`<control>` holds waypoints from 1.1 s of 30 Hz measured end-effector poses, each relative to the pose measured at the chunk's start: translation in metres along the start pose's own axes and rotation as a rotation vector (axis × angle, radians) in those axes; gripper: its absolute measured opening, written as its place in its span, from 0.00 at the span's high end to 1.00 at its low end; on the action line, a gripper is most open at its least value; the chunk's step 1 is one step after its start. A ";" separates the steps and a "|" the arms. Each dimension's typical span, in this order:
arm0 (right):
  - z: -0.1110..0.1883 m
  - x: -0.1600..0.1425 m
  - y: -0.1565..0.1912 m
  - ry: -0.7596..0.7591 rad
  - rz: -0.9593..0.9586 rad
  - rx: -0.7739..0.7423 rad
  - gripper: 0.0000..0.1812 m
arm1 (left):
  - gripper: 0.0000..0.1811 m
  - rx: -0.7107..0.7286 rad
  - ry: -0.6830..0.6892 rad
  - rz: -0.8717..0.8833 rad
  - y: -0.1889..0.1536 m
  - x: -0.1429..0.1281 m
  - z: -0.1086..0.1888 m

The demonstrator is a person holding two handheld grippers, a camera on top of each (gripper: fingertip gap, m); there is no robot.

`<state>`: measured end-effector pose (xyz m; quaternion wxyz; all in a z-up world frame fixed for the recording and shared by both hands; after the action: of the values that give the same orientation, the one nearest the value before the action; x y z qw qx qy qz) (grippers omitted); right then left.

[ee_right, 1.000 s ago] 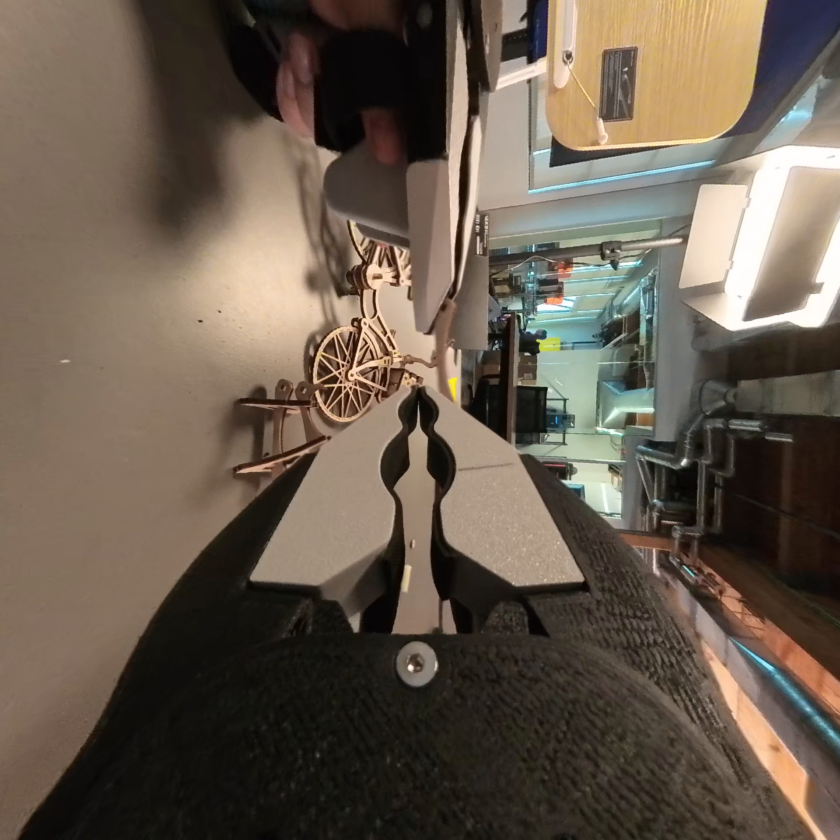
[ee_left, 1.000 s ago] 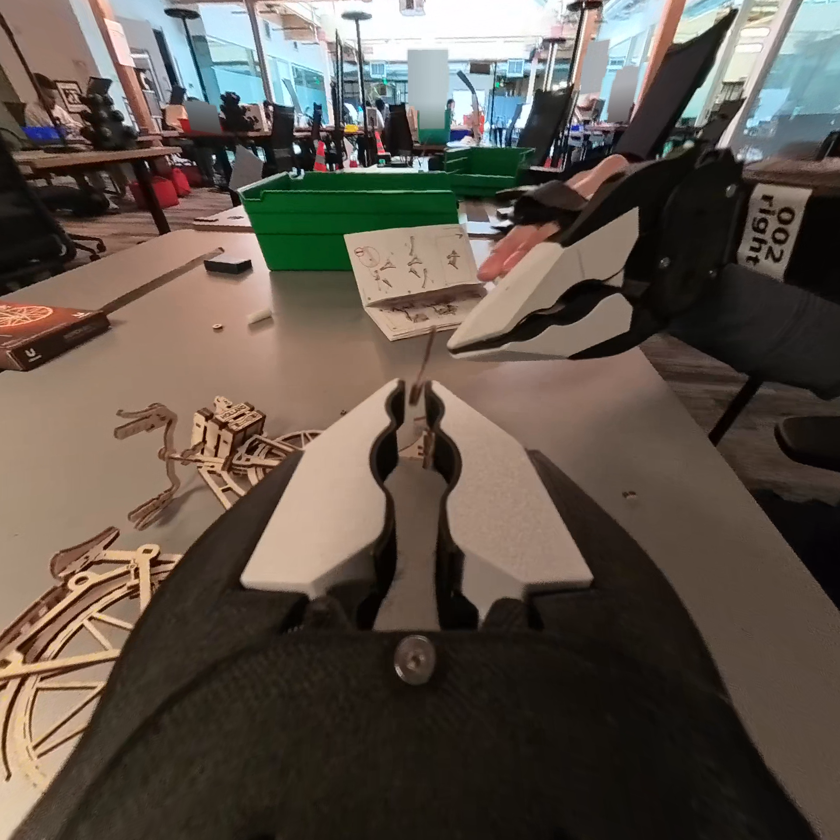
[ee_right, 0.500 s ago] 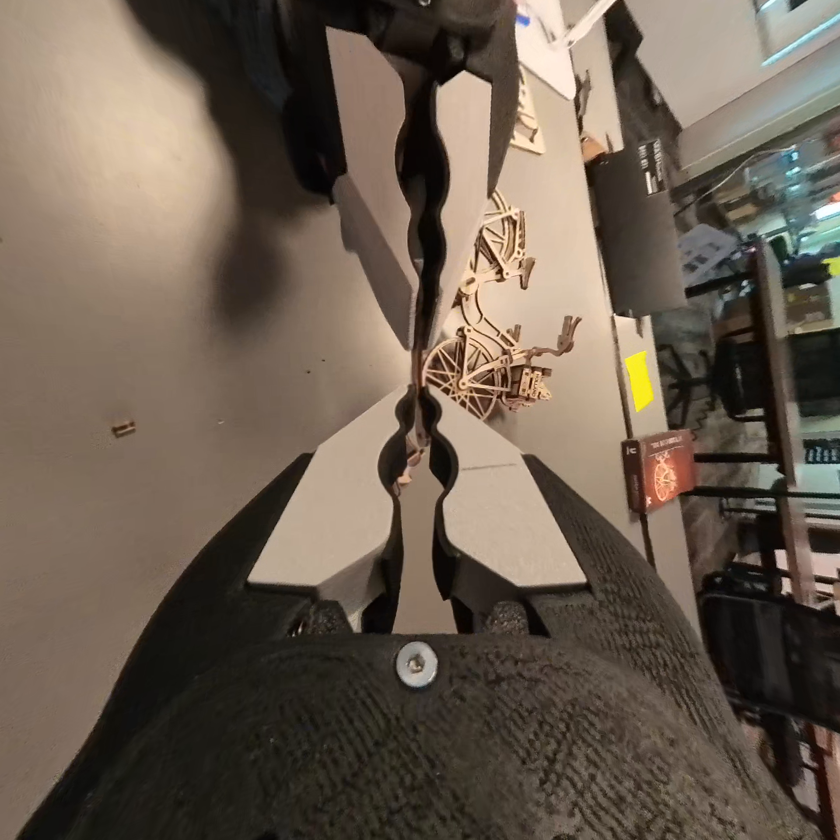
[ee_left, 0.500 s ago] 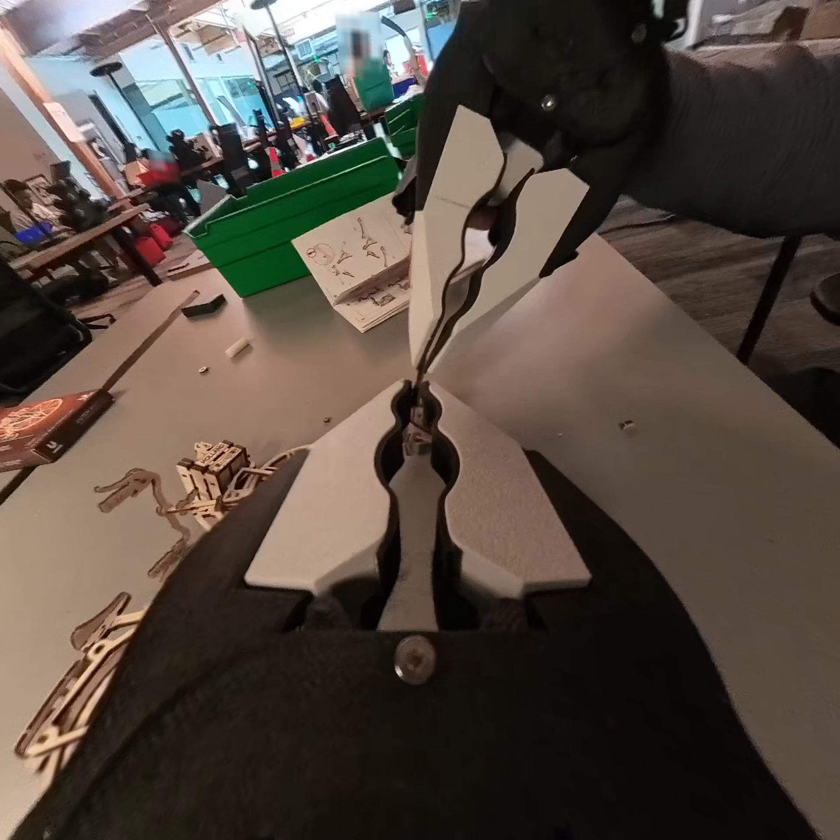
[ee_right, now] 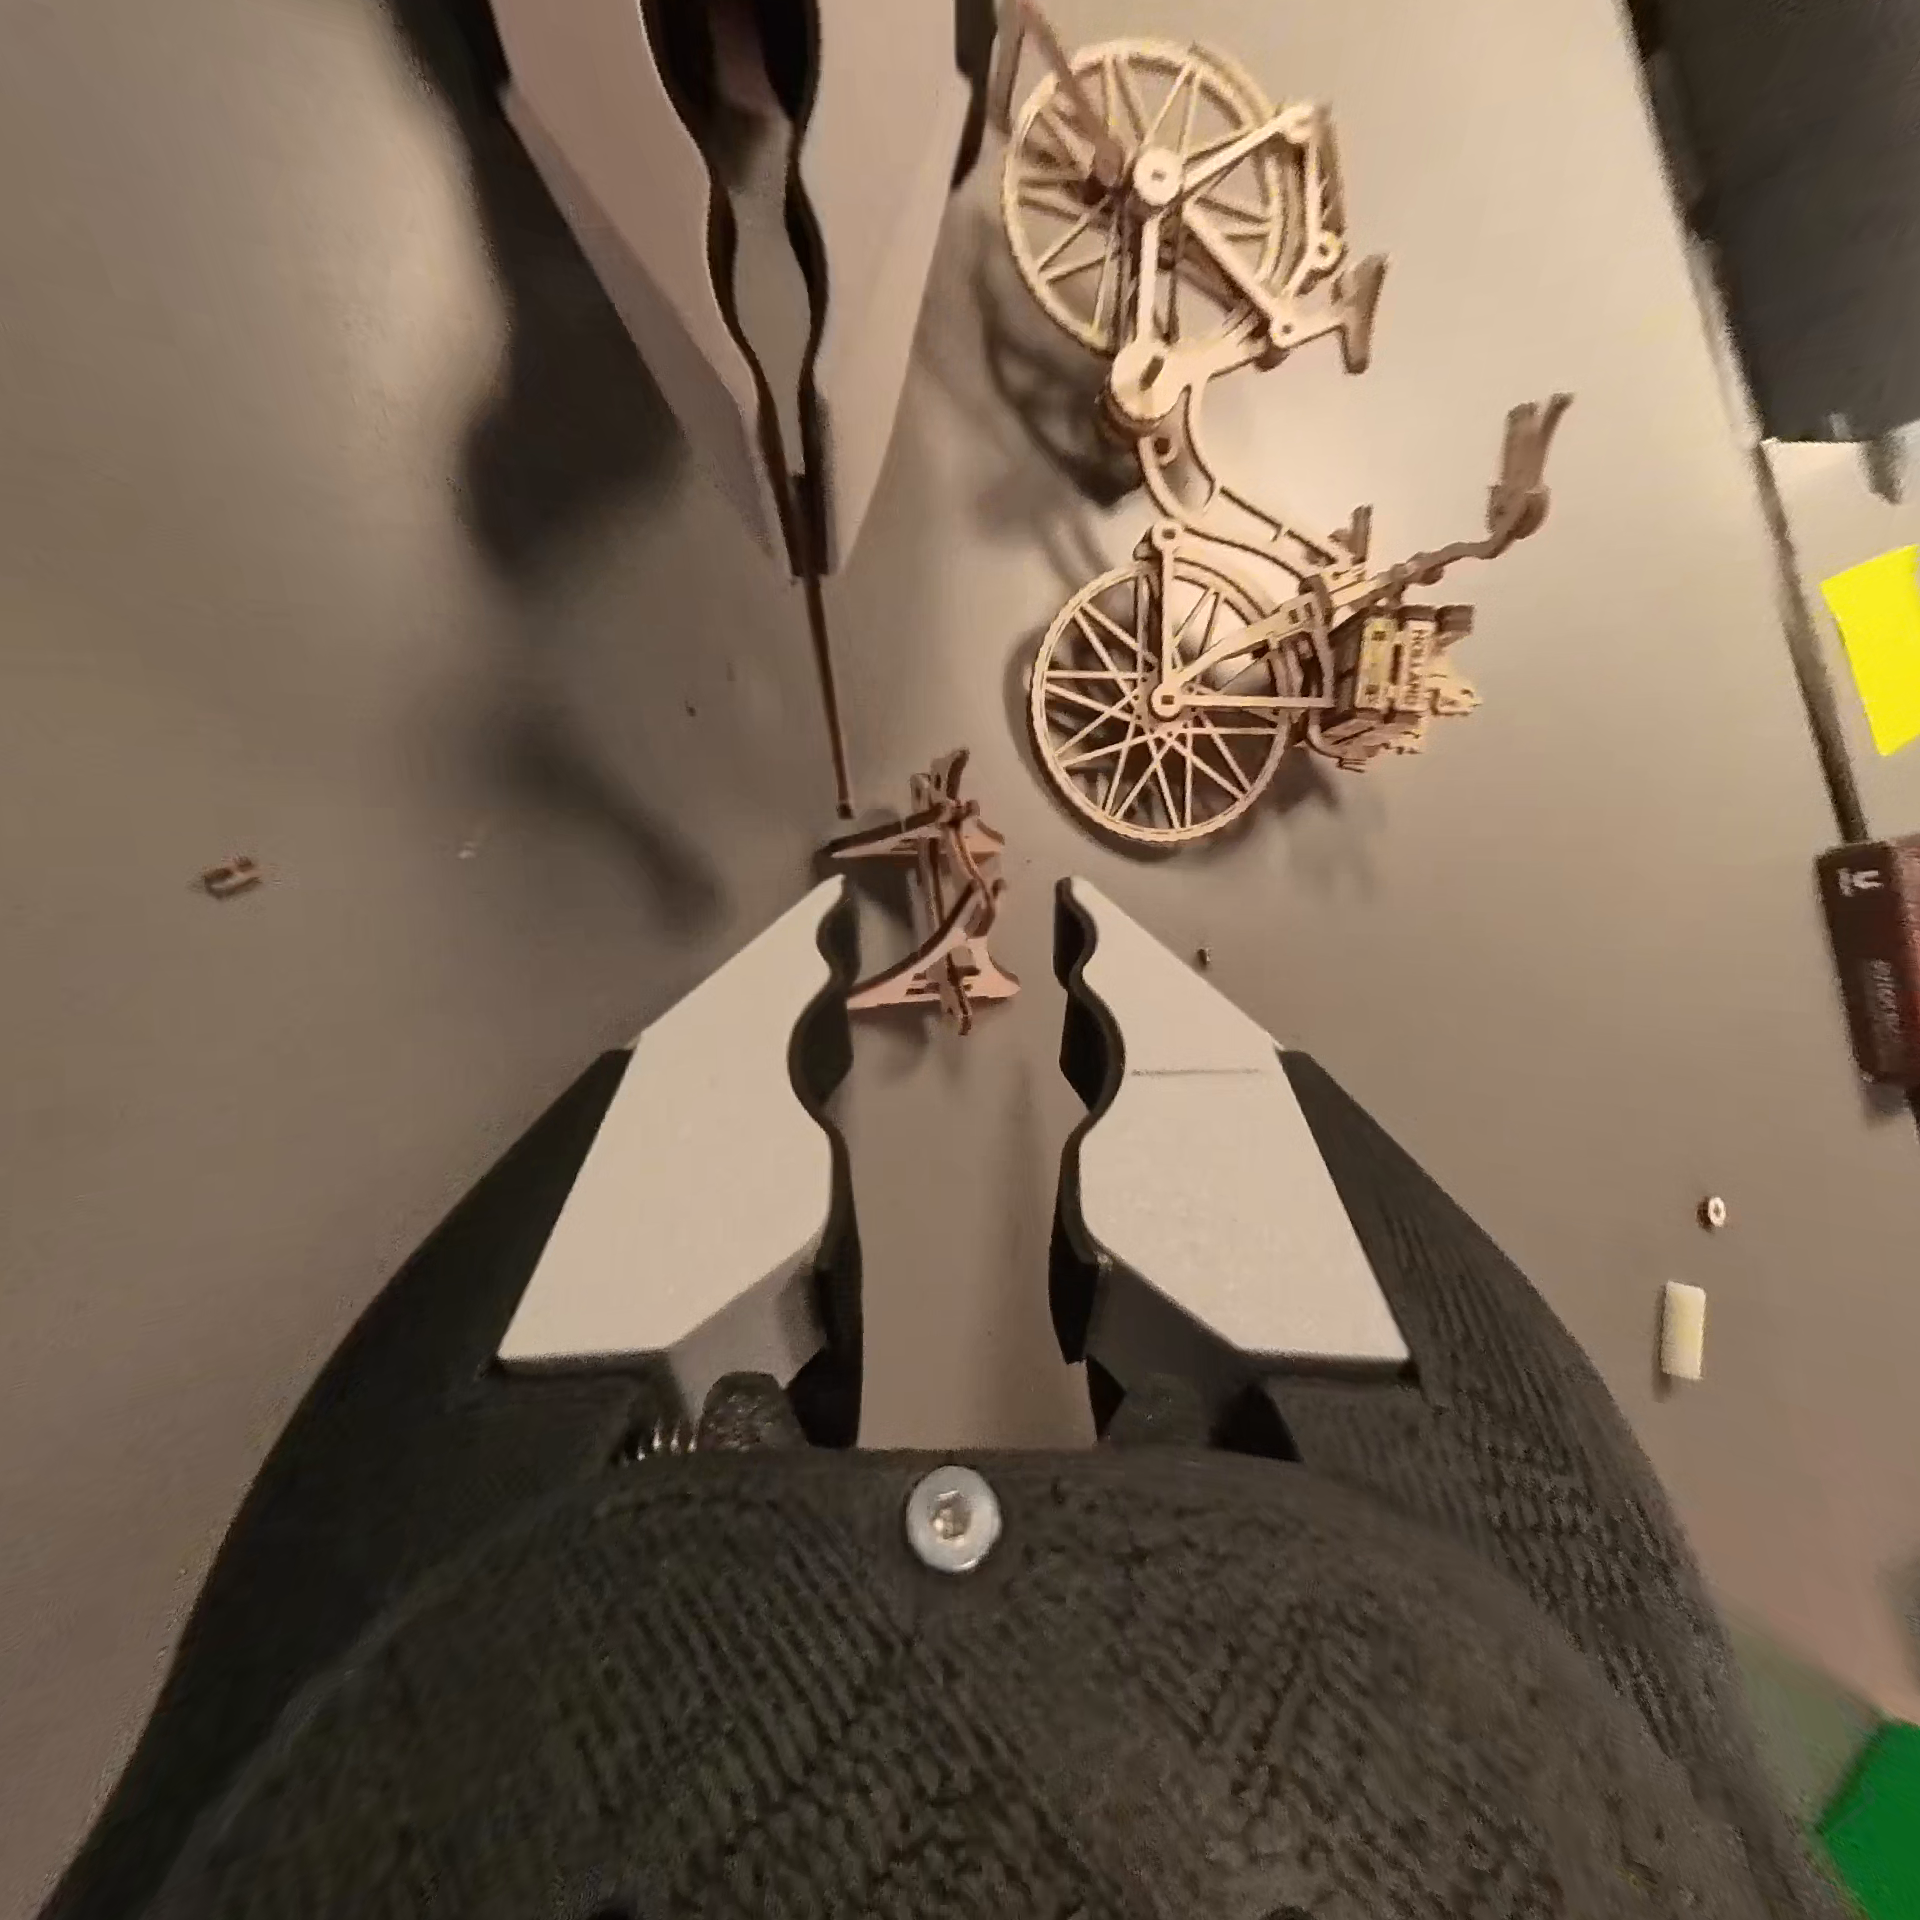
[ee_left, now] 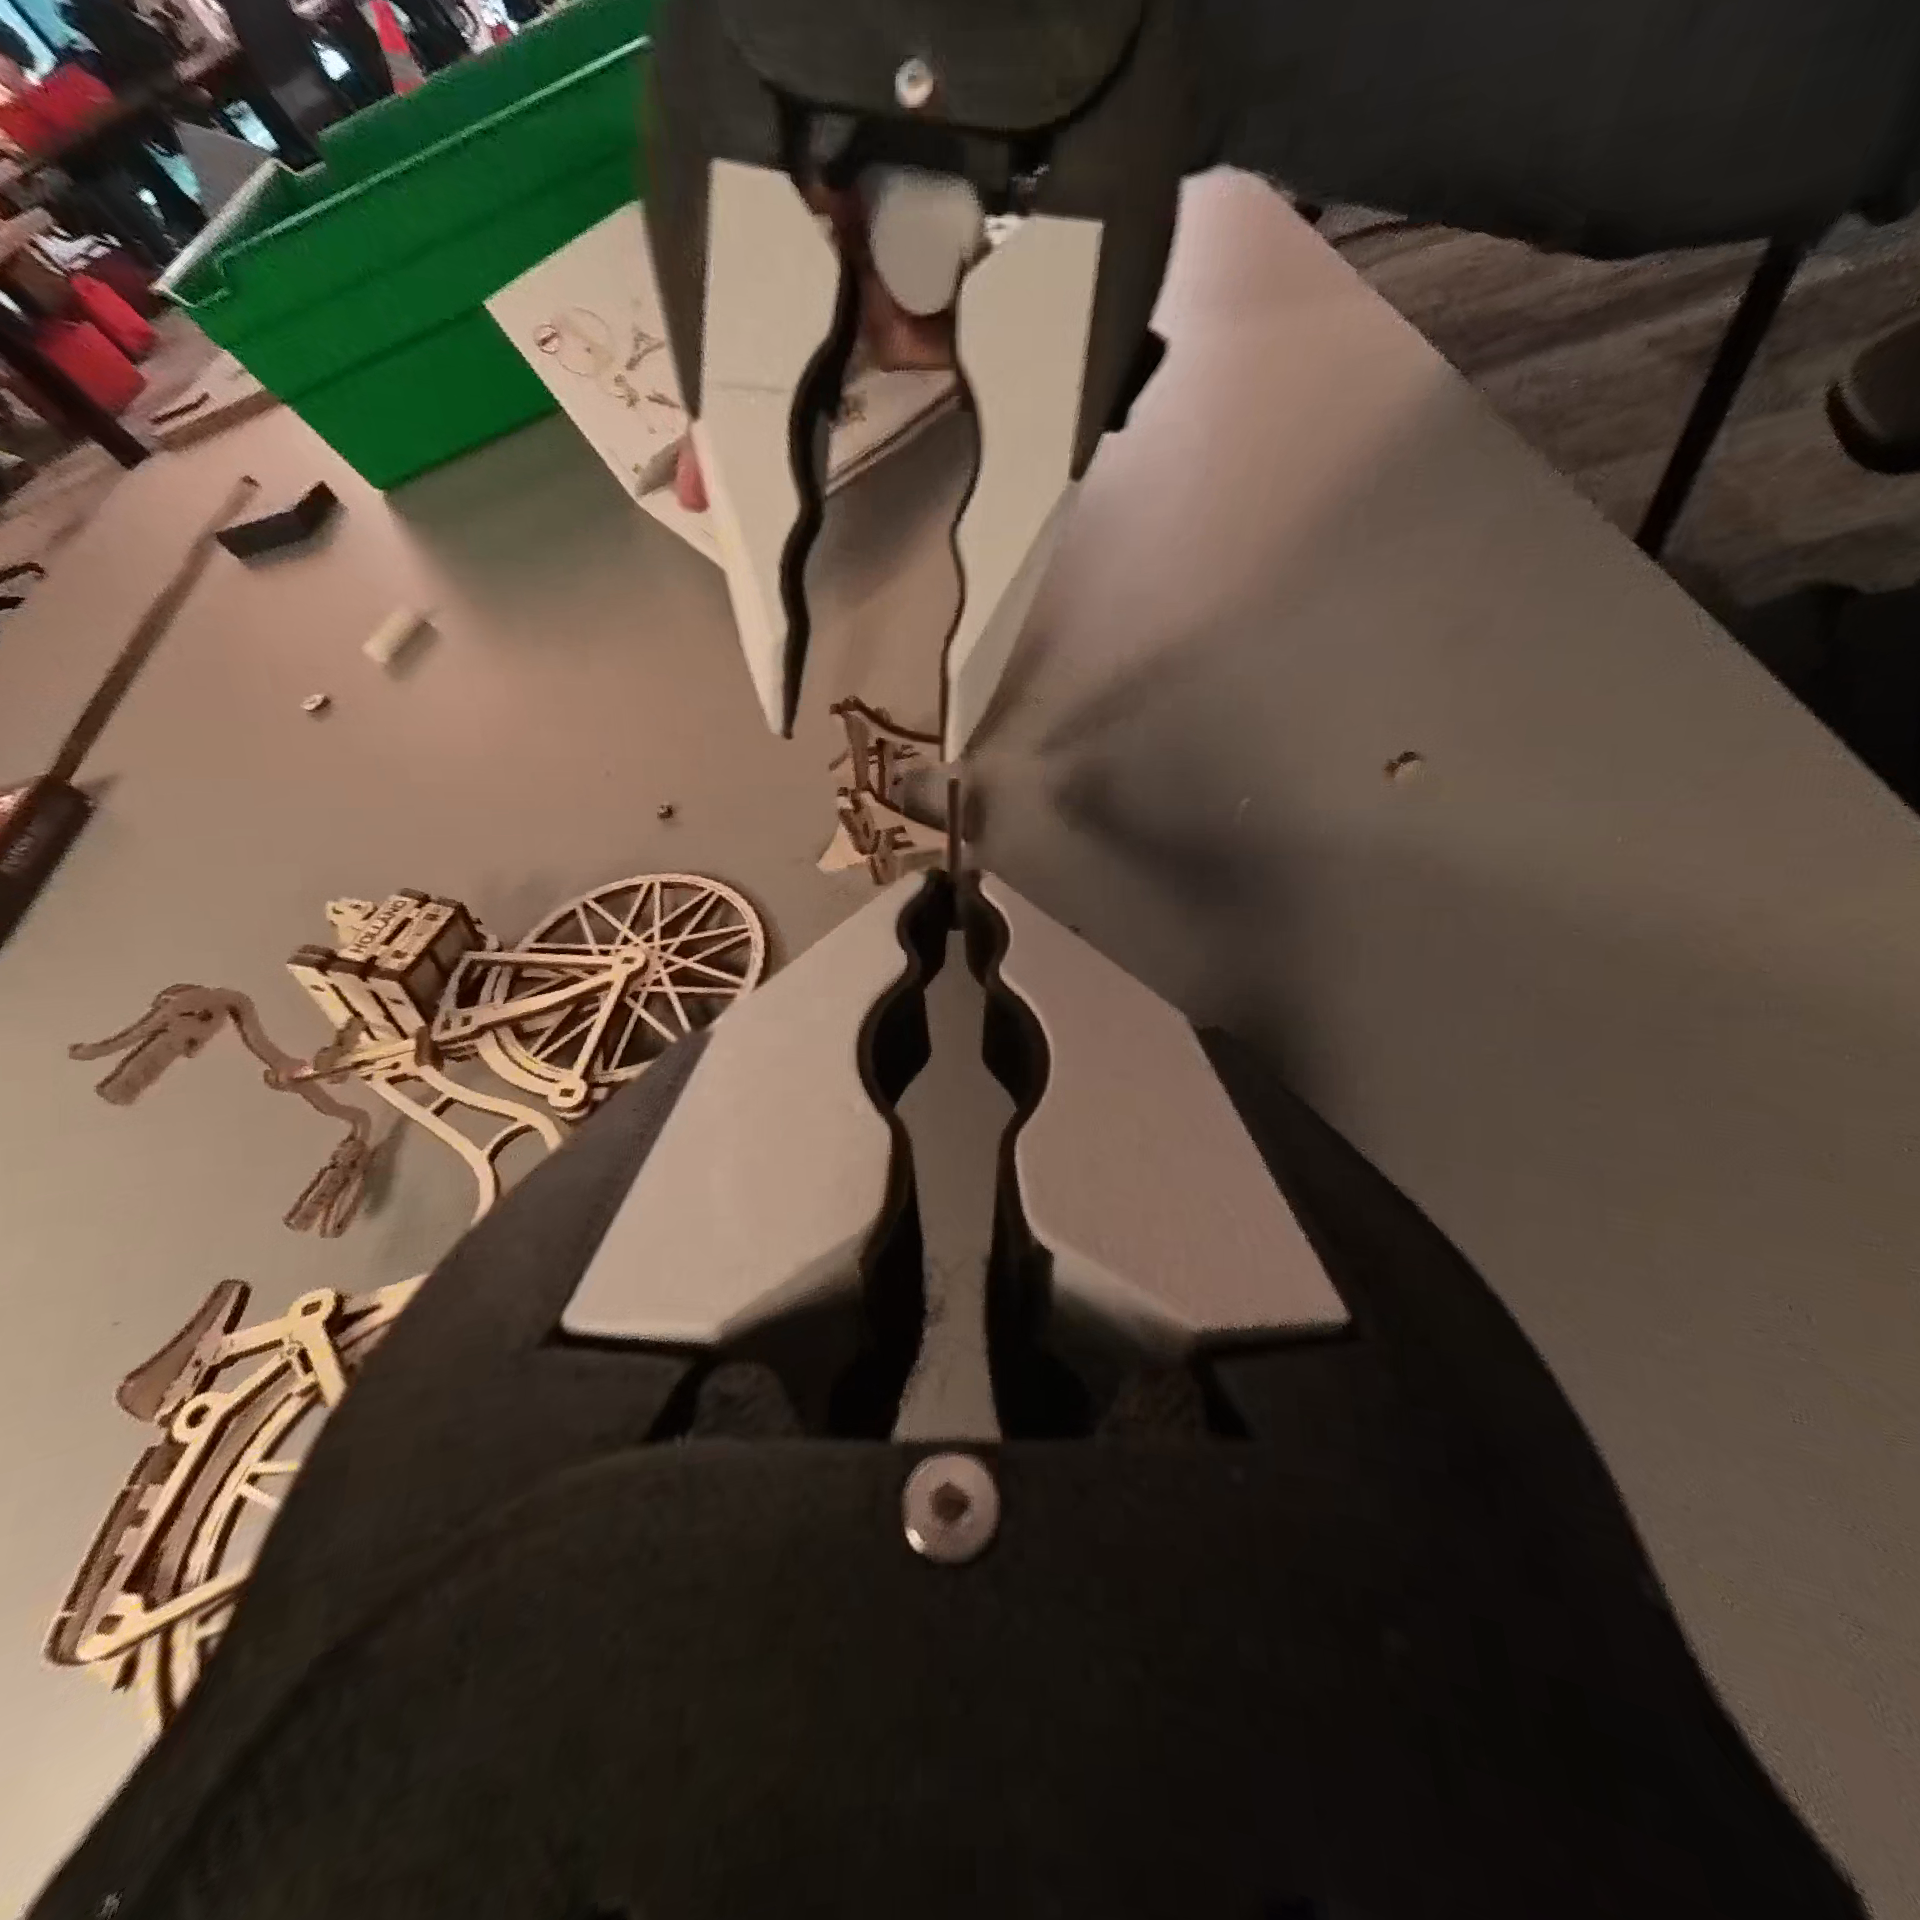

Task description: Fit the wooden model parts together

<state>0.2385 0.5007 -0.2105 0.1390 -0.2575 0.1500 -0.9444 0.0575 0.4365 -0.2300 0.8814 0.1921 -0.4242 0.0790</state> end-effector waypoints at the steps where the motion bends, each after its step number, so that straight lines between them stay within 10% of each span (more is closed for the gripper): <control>1: -0.003 0.000 -0.003 0.023 0.004 0.020 0.81 | 0.99 -0.008 0.004 0.000 0.000 0.000 0.000; 10: -0.006 -0.025 -0.004 -0.088 -0.064 0.064 0.74 | 0.99 -0.033 -0.030 0.013 0.001 -0.001 0.002; 16: 0.026 -0.020 0.032 -0.294 0.049 -0.304 0.78 | 0.99 -0.032 -0.026 0.027 0.003 -0.001 0.002; 22: 0.043 -0.069 0.043 -0.401 -0.233 -0.609 0.92 | 0.99 -0.003 0.021 -0.006 -0.001 -0.001 -0.003; 28: 0.031 -0.078 0.031 -0.184 -0.274 -0.717 0.97 | 0.99 -0.006 0.097 -0.047 -0.004 -0.001 -0.011; 33: 0.077 -0.103 0.020 -0.152 -0.440 -1.081 0.98 | 0.99 -0.006 0.106 -0.043 -0.004 -0.001 -0.012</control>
<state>0.3683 0.5009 -0.2008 -0.2011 -0.3838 0.5428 -0.7195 0.0662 0.4380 -0.2388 0.9047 0.1941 -0.3728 0.0688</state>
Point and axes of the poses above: each gripper's, where its closed fingertips meet, z back along the fingers, x out of its top, y = z × x across the jaws, the point moved 10 cm from there along z, back along the fingers, and after that the axes turned 10 degrees about y, right-handed, at the moved point
